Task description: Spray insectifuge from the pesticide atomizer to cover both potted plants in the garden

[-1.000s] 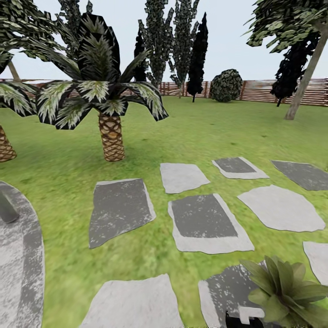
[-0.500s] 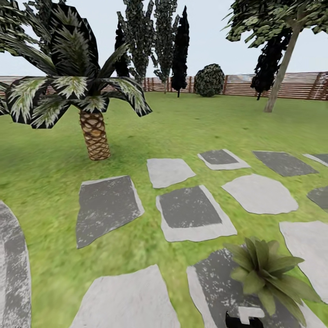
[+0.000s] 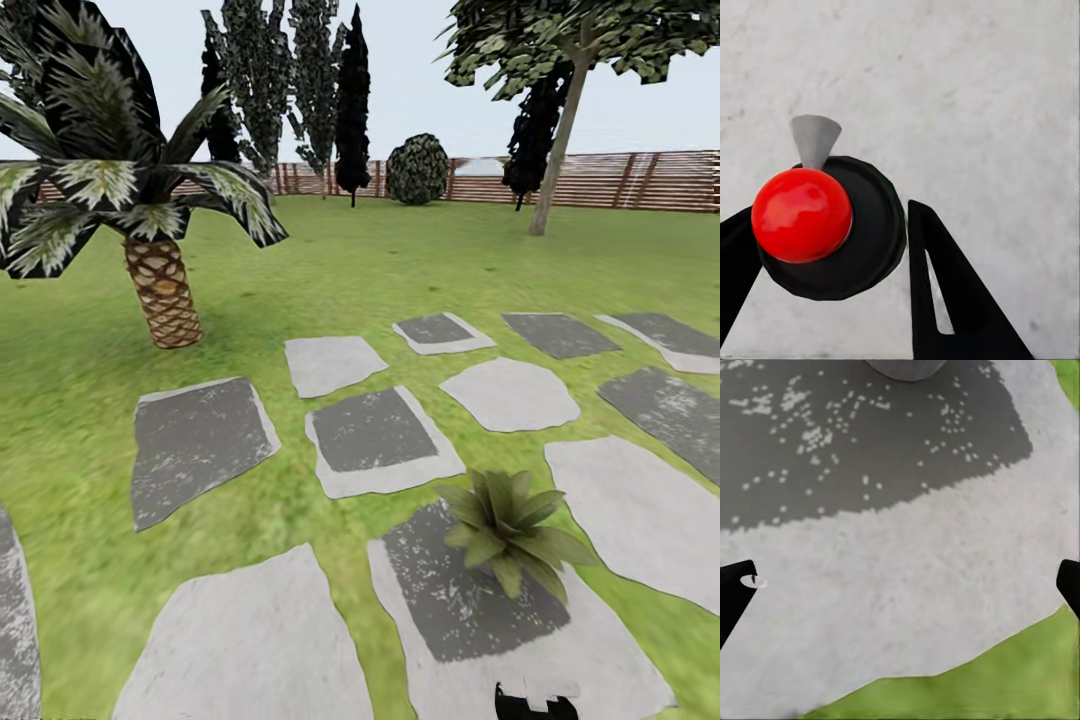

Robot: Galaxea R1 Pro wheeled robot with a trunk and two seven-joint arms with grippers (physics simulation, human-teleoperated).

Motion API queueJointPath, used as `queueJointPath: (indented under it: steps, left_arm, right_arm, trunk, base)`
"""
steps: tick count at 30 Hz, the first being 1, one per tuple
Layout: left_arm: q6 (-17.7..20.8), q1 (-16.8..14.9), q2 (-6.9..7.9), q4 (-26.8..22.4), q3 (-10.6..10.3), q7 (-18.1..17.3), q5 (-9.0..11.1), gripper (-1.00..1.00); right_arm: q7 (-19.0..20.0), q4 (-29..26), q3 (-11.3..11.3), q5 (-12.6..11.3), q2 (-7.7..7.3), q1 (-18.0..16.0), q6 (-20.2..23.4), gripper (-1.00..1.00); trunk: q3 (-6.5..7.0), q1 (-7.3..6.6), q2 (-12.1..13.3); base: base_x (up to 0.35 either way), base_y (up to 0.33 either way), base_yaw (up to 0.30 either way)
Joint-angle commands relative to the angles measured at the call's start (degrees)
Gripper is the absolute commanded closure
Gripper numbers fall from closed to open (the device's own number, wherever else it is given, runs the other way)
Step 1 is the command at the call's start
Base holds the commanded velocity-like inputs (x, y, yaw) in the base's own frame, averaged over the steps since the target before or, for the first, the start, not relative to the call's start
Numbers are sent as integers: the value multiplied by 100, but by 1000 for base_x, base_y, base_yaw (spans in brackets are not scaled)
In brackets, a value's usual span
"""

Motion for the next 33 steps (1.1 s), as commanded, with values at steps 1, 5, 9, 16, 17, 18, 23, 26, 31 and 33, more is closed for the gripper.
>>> queueJointPath:
  steps: [1,5,9,16,17,18,23,26,31,33]
  left_arm:
    - [-20,-2,1,3,-15,14,8,100]
    - [-20,-2,1,3,-13,17,8,100]
    - [-20,-2,1,3,-12,16,8,100]
    - [-20,-2,9,3,-12,19,13,100]
    - [-20,-2,10,3,-12,19,14,100]
    - [-20,-2,10,3,-12,19,15,100]
    - [-20,-2,10,3,-12,18,16,100]
    - [-20,-2,10,3,-12,17,16,100]
    - [-20,-2,10,3,-12,19,16,100]
    - [-20,-2,10,3,-12,17,16,100]
  right_arm:
    - [-19,9,-41,60,1,-4,-15,-100]
    - [-19,7,-41,60,1,-3,-15,-100]
    - [-19,6,-41,60,1,-5,-15,-100]
    - [-19,8,-41,60,1,-6,-15,-100]
    - [-19,7,-41,60,1,-5,-15,-100]
    - [-19,6,-41,60,1,-3,-15,-100]
    - [-19,6,-41,60,1,-3,-15,-100]
    - [-19,5,-41,60,1,-6,-15,-100]
    - [-19,4,-42,60,1,-5,-16,-100]
    - [-19,4,-43,60,1,-5,-15,-100]
  trunk:
    - [-9,-4,-2]
    - [-24,-4,-2]
    - [-37,-4,-2]
    - [-59,-4,-2]
    - [-62,-4,-2]
    - [-66,-4,-2]
    - [-81,-4,-2]
    - [-90,-4,-2]
    - [-103,-4,-2]
    - [-105,-4,-2]
  base:
    - [-280,-168,-260]
    - [-255,-169,-273]
    - [-96,-169,-279]
    - [53,-193,-280]
    - [68,-71,-279]
    - [35,-36,-279]
    - [9,-10,-279]
    - [1,-1,-280]
    - [0,0,-281]
    - [0,0,-286]
